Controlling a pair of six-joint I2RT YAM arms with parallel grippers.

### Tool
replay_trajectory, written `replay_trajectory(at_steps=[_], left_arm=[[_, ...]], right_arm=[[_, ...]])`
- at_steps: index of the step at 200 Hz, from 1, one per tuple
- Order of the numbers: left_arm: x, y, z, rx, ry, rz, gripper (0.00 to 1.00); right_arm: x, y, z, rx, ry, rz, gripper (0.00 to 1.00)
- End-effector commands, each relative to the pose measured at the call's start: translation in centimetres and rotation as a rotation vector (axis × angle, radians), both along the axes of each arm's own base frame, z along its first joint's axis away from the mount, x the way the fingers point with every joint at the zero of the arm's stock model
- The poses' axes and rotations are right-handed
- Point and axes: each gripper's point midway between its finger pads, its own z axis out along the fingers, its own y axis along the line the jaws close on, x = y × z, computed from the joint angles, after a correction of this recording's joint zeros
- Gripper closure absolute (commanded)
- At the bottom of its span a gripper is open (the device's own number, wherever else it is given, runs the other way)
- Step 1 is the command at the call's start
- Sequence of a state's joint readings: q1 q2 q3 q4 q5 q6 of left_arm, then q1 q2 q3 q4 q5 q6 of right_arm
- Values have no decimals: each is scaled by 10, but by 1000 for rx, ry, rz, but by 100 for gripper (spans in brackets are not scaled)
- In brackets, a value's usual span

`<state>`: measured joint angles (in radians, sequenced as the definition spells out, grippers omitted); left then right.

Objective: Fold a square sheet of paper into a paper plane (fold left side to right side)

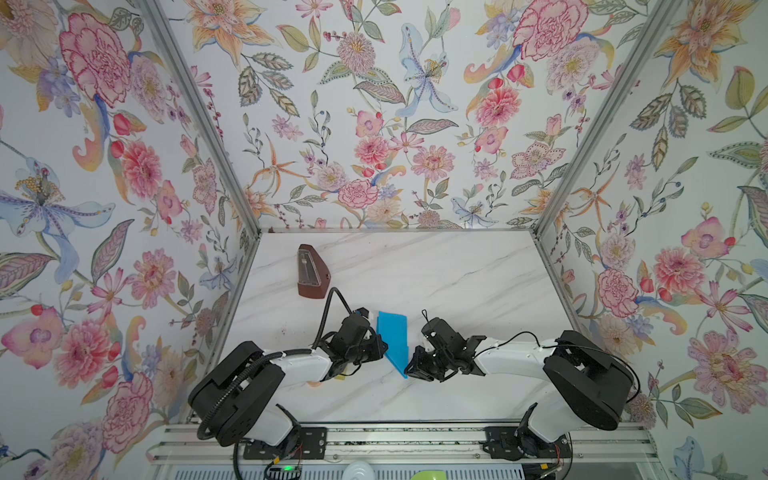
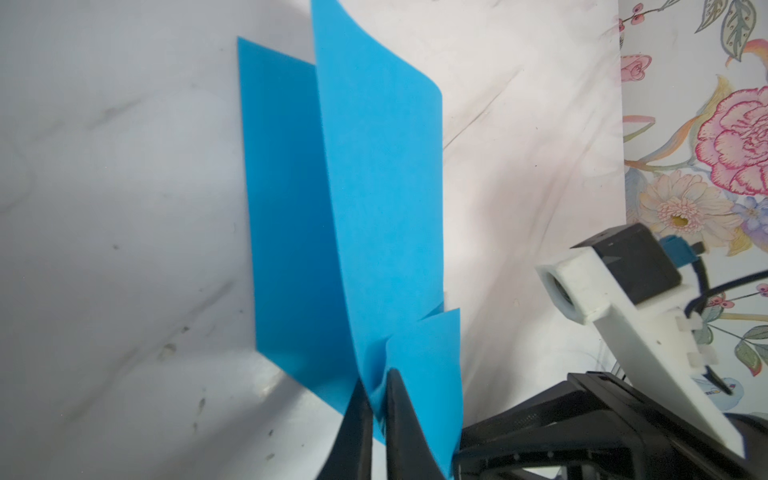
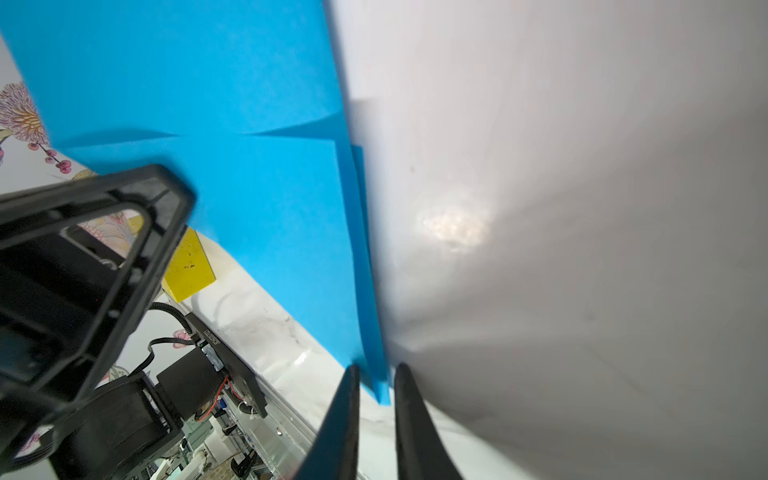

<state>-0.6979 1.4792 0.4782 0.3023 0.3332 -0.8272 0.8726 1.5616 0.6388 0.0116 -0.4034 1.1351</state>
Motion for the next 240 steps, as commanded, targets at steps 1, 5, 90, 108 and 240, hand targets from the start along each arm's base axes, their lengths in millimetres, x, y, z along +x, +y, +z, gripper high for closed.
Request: replay_trajectory(at_steps=[1, 5, 90, 108, 240], left_arm=[[4, 1, -4, 14, -12, -19, 92], [4, 1, -5, 15, -11, -22, 92], [4, 2, -24, 54, 36, -61, 96], [4, 2, -28, 66, 45, -71, 96], [3, 4, -31, 65, 65, -71, 99]], right_arm=[[1, -10, 0, -25, -6, -22, 82], [2, -11, 1, -24, -11, -24, 82], [45, -13, 18, 66, -96, -43, 73], [53, -10, 16, 104, -94, -47, 72], [88, -11, 3, 164, -100, -96, 71]])
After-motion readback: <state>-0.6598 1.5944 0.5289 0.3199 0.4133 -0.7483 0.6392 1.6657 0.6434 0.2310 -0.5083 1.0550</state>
